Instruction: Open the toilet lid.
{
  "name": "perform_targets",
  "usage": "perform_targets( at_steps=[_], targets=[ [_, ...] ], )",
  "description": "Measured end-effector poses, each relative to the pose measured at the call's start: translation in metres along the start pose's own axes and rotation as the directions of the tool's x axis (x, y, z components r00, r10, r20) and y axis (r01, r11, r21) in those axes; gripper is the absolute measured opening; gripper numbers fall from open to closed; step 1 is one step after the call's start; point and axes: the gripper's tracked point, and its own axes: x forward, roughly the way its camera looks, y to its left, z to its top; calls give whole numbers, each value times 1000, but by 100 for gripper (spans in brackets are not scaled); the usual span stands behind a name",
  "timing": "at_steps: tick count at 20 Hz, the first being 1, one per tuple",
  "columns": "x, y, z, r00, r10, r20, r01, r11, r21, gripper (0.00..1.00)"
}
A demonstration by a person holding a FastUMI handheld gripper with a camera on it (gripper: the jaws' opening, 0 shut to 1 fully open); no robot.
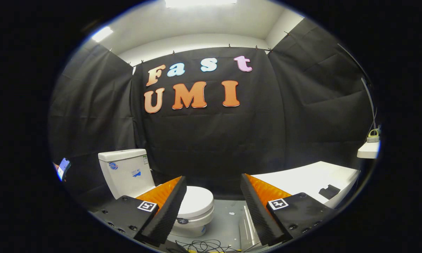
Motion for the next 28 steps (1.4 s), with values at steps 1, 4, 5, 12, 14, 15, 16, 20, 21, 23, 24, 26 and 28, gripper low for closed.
perform_targets(
  at_steps=[1, 4, 5, 12, 14, 15, 16, 20, 21, 23, 24, 26, 28],
  targets=[
    [0, 0, -1, 1000, 1, -1, -1, 1000, 0, 99],
    [2, 1, -1, 1000, 1, -2, -1, 1000, 1, 99],
    [2, 0, -1, 1000, 0, -1, 0, 1000, 0, 99],
    [1, -1, 1, 1000, -2, 1, 2, 1000, 1, 99],
    [1, 0, 0, 1000, -1, 2, 1, 1000, 2, 99],
    [1, 0, 1, 1000, 0, 4, 0, 1000, 2, 99],
    [0, 0, 2, 1000, 0, 6, 0, 1000, 2, 99],
    [0, -1, 1, 1000, -3, 4, 3, 1000, 4, 99],
    [0, -1, 1, 1000, -3, 4, 3, 1000, 4, 99],
    [0, -1, 2, 1000, -3, 5, 3, 1000, 2, 99],
    [-1, -1, 1, 1000, -2, 4, 2, 1000, 1, 99],
    [1, 0, 1, 1000, -2, 3, 2, 1000, 0, 99],
    [1, -1, 1, 1000, -3, 3, 3, 1000, 0, 99]
  ],
)
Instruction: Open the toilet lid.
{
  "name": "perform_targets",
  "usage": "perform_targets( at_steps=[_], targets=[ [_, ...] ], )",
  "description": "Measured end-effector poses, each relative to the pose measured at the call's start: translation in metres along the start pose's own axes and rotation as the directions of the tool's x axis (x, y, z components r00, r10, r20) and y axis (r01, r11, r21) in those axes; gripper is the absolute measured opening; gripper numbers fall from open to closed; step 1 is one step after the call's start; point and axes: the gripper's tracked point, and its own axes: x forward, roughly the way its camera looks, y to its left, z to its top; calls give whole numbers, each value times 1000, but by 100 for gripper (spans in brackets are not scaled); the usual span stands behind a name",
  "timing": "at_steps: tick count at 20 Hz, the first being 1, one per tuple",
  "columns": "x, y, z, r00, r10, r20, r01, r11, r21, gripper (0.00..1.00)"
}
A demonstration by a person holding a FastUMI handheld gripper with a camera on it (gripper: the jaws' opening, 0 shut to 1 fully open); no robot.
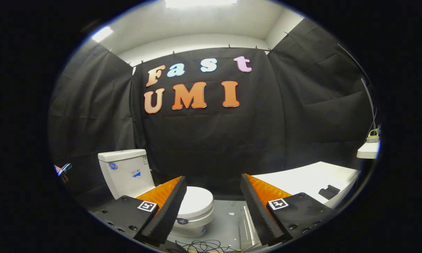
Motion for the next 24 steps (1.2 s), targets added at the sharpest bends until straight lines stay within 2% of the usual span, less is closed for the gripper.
perform_targets(
  at_steps=[8, 12, 14, 17, 21, 24],
  targets=[
    [-2, 1, 3, 1000, 3, 10, -3, 1000, -3, 99],
    [3, 8, 18, 999, 1, 55, 1, 1000, -29, 99],
    [12, 25, 24, 997, 27, 73, -25, 999, -30, 99],
    [41, 62, 29, 991, 80, 104, -86, 995, 52, 99],
    [90, 113, 5, 983, 175, 64, -180, 979, 94, 99],
    [124, 129, -24, 979, 203, 15, -203, 968, 147, 99]
  ],
)
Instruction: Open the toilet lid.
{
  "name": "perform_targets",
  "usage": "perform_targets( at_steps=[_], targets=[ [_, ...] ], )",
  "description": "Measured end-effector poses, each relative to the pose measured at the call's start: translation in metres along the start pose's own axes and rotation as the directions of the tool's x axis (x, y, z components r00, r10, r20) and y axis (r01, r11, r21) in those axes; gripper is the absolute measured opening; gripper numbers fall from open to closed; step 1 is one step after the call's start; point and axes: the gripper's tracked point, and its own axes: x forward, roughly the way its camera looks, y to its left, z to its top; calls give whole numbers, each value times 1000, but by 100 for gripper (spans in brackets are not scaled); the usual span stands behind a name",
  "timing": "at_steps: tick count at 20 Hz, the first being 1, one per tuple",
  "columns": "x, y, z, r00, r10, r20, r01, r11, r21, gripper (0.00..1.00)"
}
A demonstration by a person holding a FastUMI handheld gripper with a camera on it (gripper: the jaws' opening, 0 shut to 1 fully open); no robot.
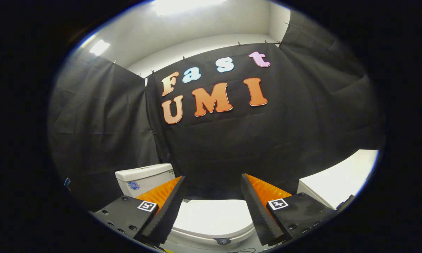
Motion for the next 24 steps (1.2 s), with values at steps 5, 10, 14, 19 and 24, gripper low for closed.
perform_targets(
  at_steps=[5, 10, 14, 19, 24],
  targets=[
    [38, -7, -96, 988, -3, -157, 51, 951, 304, 98],
    [39, -34, -214, 916, -12, -401, 245, 809, 535, 98],
    [23, -64, -289, 864, -45, -501, 396, 675, 623, 98],
    [11, -73, -362, 797, -6, -604, 543, 446, 711, 99],
    [16, -61, -363, 811, 53, -582, 519, 394, 759, 89]
  ],
)
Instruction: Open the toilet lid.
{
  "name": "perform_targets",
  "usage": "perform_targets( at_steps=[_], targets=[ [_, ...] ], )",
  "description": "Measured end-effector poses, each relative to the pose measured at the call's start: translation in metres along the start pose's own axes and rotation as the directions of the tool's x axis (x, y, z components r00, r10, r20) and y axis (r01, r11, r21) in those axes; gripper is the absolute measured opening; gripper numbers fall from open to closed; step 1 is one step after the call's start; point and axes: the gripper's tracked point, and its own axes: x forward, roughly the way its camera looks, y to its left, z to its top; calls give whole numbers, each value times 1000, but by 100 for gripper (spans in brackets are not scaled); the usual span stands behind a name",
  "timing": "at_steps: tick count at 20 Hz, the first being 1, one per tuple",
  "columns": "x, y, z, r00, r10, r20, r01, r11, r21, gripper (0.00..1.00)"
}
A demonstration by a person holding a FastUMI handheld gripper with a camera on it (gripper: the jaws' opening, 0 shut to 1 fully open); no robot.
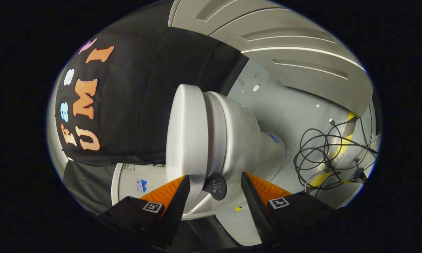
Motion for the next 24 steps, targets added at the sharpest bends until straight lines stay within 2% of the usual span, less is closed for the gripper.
perform_targets(
  at_steps=[2, 4, 6, 8, 14, 16, 17, 18, 19, 20, 24],
  targets=[
    [2, 1, -2, 1000, 2, -15, -2, 1000, -28, 74],
    [5, 1, -5, 999, 16, -38, -16, 1000, 15, 63],
    [10, -6, -7, 999, -4, -53, 6, 999, 42, 51],
    [11, -6, -4, 999, -1, -55, 4, 998, 56, 34],
    [8, -5, -3, 998, 19, -65, -14, 997, 74, 30],
    [8, 0, -2, 998, 35, -60, -29, 994, 101, 23],
    [7, -2, -1, 997, 53, -58, -46, 993, 109, 24],
    [12, -1, 3, 998, 54, -40, -49, 992, 118, 16],
    [7, 1, 1, 996, 75, -54, -68, 991, 117, 16],
    [7, 2, 6, 997, 75, -34, -70, 989, 128, 11],
    [6, 3, 5, 997, 76, -33, -72, 990, 122, 8]
  ],
)
